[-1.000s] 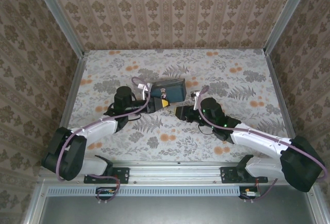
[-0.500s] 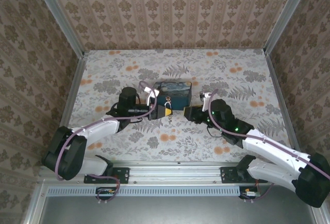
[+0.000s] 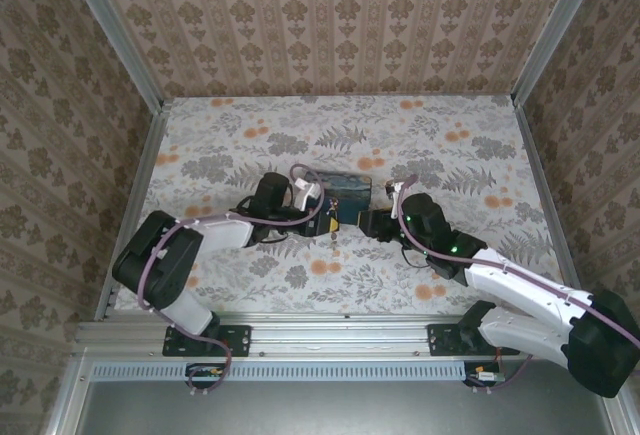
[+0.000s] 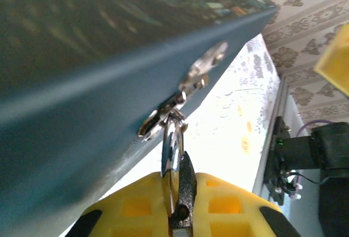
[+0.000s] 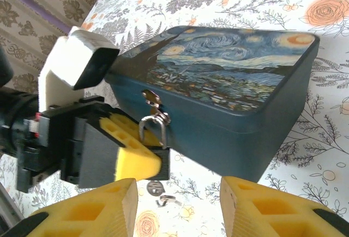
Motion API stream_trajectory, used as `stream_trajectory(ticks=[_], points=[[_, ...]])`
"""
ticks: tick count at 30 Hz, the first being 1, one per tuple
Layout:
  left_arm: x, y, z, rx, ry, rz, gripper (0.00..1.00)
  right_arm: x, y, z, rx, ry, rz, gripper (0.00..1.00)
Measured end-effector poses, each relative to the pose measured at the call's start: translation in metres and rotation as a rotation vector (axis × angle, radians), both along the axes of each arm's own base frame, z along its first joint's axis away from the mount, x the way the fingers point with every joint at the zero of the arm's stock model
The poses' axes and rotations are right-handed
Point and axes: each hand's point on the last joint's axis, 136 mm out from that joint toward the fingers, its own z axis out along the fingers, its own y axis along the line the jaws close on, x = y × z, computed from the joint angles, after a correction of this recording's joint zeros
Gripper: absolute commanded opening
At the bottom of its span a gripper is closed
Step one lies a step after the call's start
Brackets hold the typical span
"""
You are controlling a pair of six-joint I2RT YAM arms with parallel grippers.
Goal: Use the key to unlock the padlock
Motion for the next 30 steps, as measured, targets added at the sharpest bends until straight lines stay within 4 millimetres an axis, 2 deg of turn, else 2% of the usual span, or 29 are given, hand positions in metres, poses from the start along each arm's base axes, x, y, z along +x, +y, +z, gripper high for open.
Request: stream_trajectory(ticks=[1,3,5,7,10,13,18,23,26,30], points=[[0.002,-0.003,-0.004,0.009,0.0,0.001,0.06,0.0,0.0,0.0,-0.001,0.001,0.0,0.45],[0.005,-0.009,-0.01,0.023,-0.007,0.004,0.25,0.0,0.0,-0.001,-0.003,0.004,0.0,0.45],[0.008,-0.011,-0.012,0.029,-0.006,0.014,0.33,-0.001,0.0,-0.002,-0.006,0.007,0.0,0.45],[0.01,-0.011,-0.013,0.035,-0.003,0.027,0.35,-0.001,-0.001,-0.004,-0.011,0.014,0.0,0.44],[0.01,-0.009,-0.013,0.044,0.01,0.039,0.44,-0.002,-0.003,-0.007,-0.02,0.022,-0.003,0.44],[0.008,-0.007,-0.006,0.046,0.024,0.05,0.45,-0.002,-0.004,-0.008,-0.026,0.025,-0.01,0.44],[0.006,-0.003,0.031,0.003,-0.028,0.068,0.45,0.0,-0.003,-0.016,-0.043,0.043,-0.012,0.44],[0.009,0.007,0.054,0.007,-0.044,0.109,0.45,-0.001,-0.001,-0.038,-0.081,0.089,-0.005,0.44],[0.022,0.019,0.065,0.05,-0.051,0.182,0.45,-0.007,0.007,-0.059,-0.121,0.126,0.024,0.46],[0.056,0.046,0.077,0.123,-0.098,0.328,0.45,-0.014,0.019,-0.091,-0.231,0.156,0.06,0.48]])
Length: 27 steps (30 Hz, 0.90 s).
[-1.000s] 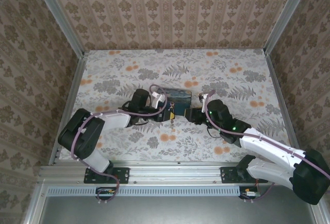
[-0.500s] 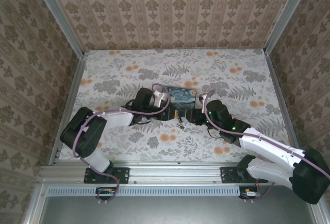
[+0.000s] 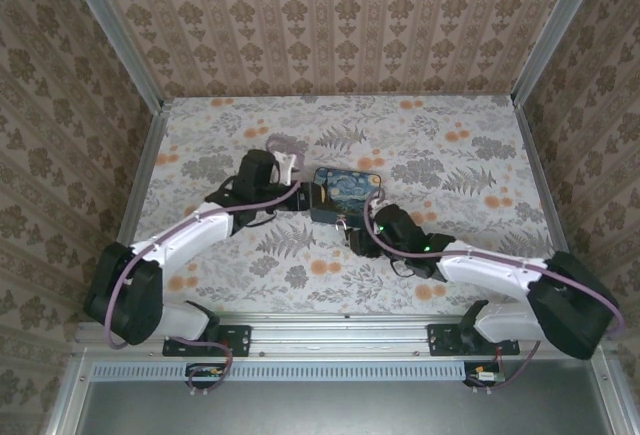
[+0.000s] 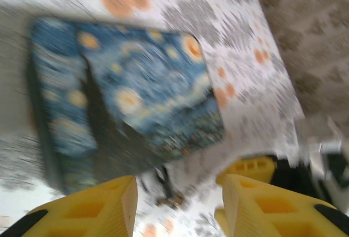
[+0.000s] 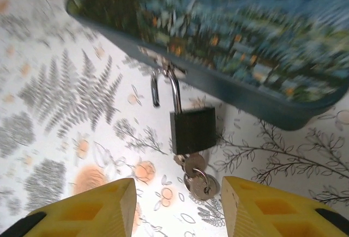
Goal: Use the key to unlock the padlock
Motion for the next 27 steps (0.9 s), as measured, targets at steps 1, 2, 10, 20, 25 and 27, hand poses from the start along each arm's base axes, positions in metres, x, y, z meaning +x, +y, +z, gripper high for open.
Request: stream_trajectory(ticks=[1,2,10,20,25,27], points=[[0.008,0.007,0.001,0.019,-0.012,0.033,0.46,0.0,0.002,-0.006,-0.027,0.004,0.006,0.49],[0.016,0.015,0.0,0.045,-0.024,0.069,0.45,0.001,0.006,-0.013,-0.06,0.004,0.015,0.49],[0.053,0.038,-0.034,0.233,-0.029,0.187,0.45,0.028,0.02,-0.032,-0.217,-0.051,-0.015,0.39],[0.087,0.032,-0.005,0.274,-0.134,0.196,0.43,0.046,0.01,-0.039,-0.304,-0.101,-0.098,0.13],[0.103,0.014,0.005,0.281,-0.186,0.154,0.44,0.04,-0.004,-0.035,-0.279,-0.098,-0.127,0.16],[0.111,0.003,-0.002,0.295,-0.191,0.129,0.44,0.038,-0.014,-0.032,-0.241,-0.085,-0.148,0.16]])
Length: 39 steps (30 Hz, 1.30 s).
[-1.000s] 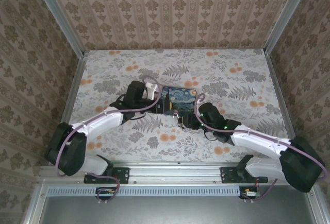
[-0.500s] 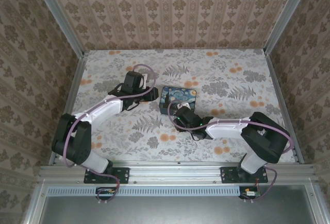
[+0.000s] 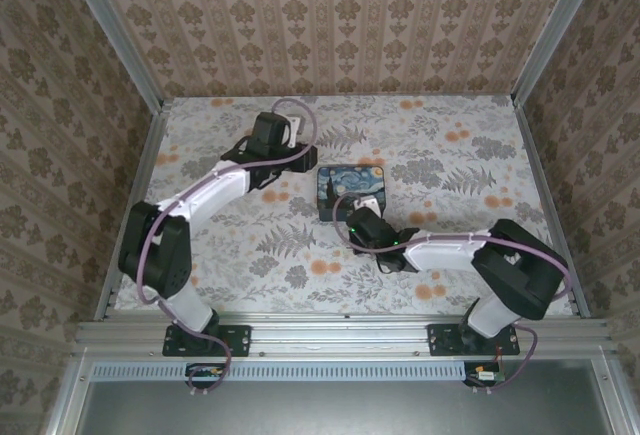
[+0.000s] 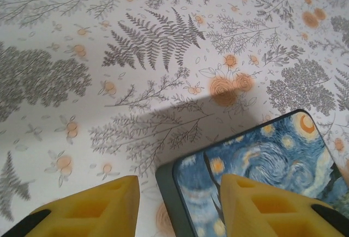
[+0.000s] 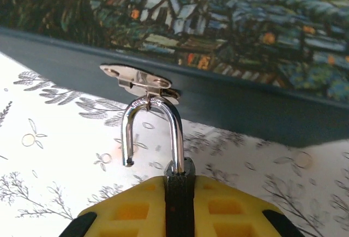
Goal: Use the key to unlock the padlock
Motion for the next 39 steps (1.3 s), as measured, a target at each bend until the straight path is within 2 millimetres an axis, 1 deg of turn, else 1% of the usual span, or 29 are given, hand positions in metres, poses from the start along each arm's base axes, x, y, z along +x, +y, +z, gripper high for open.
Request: stream_trajectory(ticks=[4,8,12,15,18,21,25,32,39], points=[[0.011,-0.021,-0.019,0.043,0.015,-0.05,0.44,0.0,-0.019,0.0,0.068,0.022,-0.039,0.15],[0.012,-0.044,-0.033,0.068,0.025,-0.099,0.43,0.003,-0.03,-0.002,0.156,0.039,-0.07,0.14],[0.004,-0.062,-0.044,0.088,0.039,-0.147,0.44,0.003,-0.04,-0.003,0.267,0.055,-0.096,0.13],[-0.006,-0.071,-0.054,0.109,0.058,-0.178,0.43,0.005,-0.046,0.005,0.335,0.057,-0.106,0.13],[-0.017,-0.077,-0.06,0.136,0.073,-0.199,0.43,0.01,-0.049,0.016,0.383,0.046,-0.116,0.11],[-0.025,-0.082,-0.064,0.154,0.072,-0.21,0.43,0.013,-0.054,0.017,0.396,0.045,-0.137,0.09],[-0.031,-0.085,-0.065,0.17,0.054,-0.207,0.38,0.017,-0.063,0.011,0.406,0.063,-0.18,0.09],[-0.041,-0.09,-0.068,0.181,0.045,-0.204,0.37,0.029,-0.076,-0.009,0.433,0.094,-0.258,0.08],[-0.044,-0.094,-0.068,0.192,0.037,-0.188,0.36,0.053,-0.088,-0.01,0.527,0.053,-0.351,0.08]])
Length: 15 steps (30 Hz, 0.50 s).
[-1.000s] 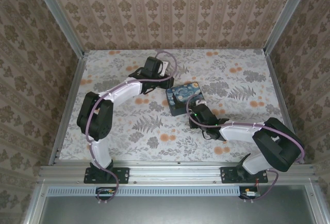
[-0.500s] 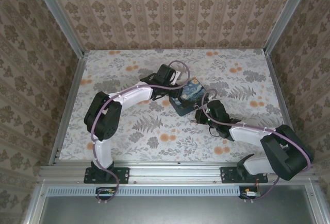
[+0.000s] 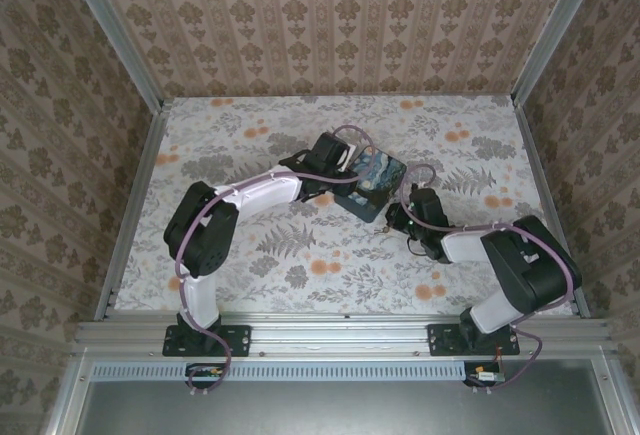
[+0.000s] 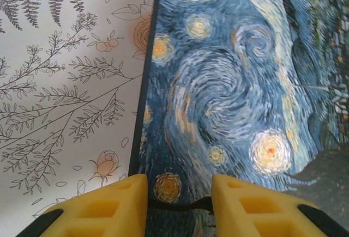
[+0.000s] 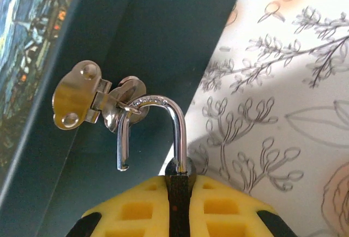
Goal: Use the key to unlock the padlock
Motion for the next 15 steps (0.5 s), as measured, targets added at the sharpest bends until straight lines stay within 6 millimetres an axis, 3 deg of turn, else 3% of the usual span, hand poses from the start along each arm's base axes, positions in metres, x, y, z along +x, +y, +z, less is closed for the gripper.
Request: stream_trajectory(ticks=[7,15], points=[[-0.006,-0.005,-0.001,-0.008,0.013,0.007,0.34,0.017,-0.01,0.003,0.06,-0.037,-0.066,0.08],[-0.006,-0.005,-0.001,-0.01,0.02,0.027,0.34,0.035,-0.018,0.022,0.082,-0.106,-0.06,0.1]])
